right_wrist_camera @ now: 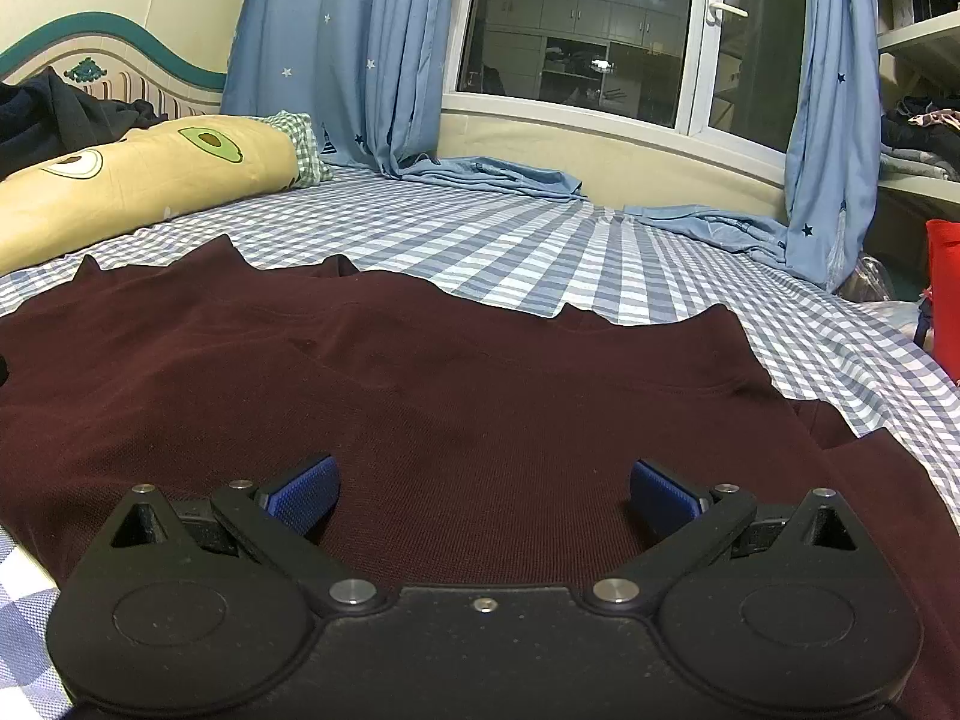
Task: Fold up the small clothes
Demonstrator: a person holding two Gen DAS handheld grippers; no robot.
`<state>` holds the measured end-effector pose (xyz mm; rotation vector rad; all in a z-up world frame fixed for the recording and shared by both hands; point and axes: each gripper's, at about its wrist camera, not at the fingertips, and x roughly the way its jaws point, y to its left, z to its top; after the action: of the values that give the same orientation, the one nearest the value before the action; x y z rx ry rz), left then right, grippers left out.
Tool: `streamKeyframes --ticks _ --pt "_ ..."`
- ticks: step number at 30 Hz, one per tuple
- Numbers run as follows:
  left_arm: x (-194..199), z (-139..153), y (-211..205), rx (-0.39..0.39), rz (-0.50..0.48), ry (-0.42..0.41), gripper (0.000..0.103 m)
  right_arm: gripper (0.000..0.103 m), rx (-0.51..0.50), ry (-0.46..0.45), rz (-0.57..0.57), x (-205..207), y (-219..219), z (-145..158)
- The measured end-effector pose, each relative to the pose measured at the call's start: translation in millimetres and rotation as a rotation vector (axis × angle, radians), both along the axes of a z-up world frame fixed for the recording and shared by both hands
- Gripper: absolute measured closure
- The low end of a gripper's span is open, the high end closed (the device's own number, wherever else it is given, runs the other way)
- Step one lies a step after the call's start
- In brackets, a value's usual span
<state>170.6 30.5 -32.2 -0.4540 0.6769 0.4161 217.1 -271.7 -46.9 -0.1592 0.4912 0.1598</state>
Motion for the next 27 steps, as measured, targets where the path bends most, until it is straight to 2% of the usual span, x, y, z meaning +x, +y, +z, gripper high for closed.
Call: streamKeyframes --ticks 18,21,24,27 --pt "1 -1 2 -0.003 -0.002 0.009 0.028 0.000 0.000 -0.001 0.001 -1 1 1" --pt "0 0 2 0.000 0.005 0.005 0.034 0.000 0.000 -0.001 0.001 -1 1 1" --pt "-5 1 6 -0.015 0.031 -0.017 0.047 0.000 0.001 0.000 0.002 -1 1 1" --pt "-12 0 14 -0.062 0.061 -0.054 0.059 0.000 0.009 -0.003 0.005 -3 1 2"
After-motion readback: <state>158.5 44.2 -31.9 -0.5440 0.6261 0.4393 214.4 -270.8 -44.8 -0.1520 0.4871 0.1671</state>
